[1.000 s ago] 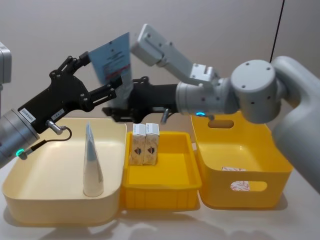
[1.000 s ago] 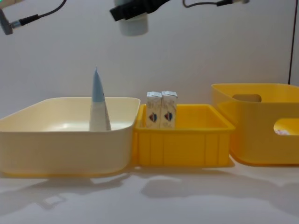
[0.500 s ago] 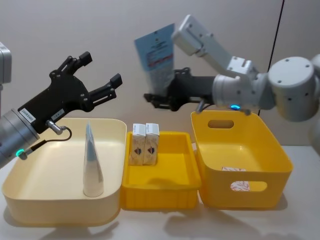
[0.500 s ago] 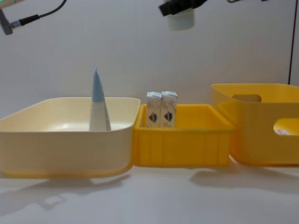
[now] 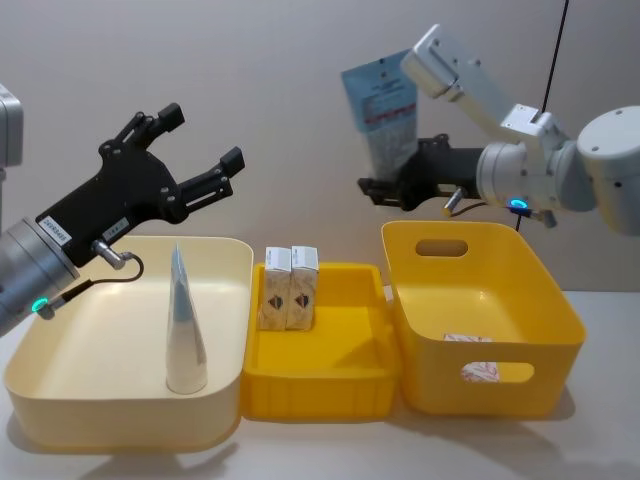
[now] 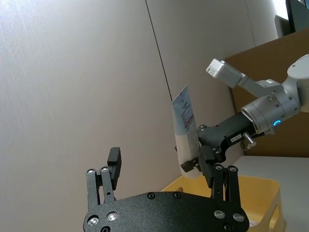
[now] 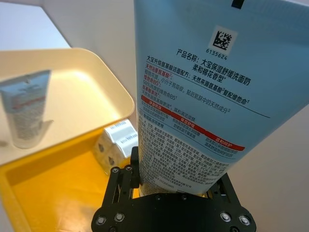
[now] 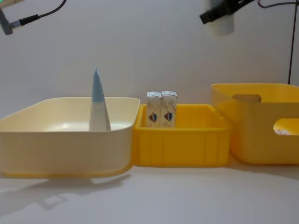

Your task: Bimanual collaborative sorting of washing and personal care products

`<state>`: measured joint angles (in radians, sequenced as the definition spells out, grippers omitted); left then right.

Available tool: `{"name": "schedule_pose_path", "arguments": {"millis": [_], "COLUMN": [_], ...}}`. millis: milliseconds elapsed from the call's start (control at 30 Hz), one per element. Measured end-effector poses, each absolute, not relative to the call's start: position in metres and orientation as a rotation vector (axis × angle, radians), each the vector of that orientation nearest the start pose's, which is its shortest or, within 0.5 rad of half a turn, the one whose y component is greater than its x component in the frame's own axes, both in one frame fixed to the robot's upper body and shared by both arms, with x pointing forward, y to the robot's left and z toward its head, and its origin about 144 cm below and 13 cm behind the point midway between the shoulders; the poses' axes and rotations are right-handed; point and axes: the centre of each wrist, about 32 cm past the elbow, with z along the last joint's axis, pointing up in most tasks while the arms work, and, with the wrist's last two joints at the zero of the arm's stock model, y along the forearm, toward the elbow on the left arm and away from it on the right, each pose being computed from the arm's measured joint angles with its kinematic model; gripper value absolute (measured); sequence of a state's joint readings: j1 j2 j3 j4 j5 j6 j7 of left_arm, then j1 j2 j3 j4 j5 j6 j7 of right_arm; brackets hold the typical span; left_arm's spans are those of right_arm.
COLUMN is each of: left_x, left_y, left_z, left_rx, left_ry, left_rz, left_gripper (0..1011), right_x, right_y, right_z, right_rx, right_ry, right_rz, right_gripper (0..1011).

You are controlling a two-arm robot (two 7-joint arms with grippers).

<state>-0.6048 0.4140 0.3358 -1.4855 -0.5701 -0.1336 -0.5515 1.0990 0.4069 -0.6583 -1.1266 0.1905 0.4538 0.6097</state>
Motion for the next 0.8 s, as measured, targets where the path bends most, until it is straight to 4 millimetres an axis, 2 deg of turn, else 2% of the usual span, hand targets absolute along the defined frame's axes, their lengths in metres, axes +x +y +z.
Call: {"name": "schedule_pose_path", "arguments": {"millis": [400, 667, 800], "left_x": [0.579, 0.579, 0.579], "left_y": [0.26, 0.26, 0.26], "left_z": [1.337, 1.337, 1.337], "left_rx": [-0.317, -0.317, -0.317], "left_ry": [-0.406, -0.406, -0.406], "left_rz": [0.713, 0.713, 0.713], "left_gripper": [1003, 1003, 1003], "right_x": [0.68, 0.708, 0.715], "right_y": [-0.24, -0.231, -0.227], "right_z": [1.426, 1.414, 1.41], "right_rx": [-0.642, -0.751, -0.781], "right_ry": [-0.163, -0.032, 0.003], "right_rz": [-0.967, -1.035, -1.05], "right_gripper": [612, 612, 612]}}
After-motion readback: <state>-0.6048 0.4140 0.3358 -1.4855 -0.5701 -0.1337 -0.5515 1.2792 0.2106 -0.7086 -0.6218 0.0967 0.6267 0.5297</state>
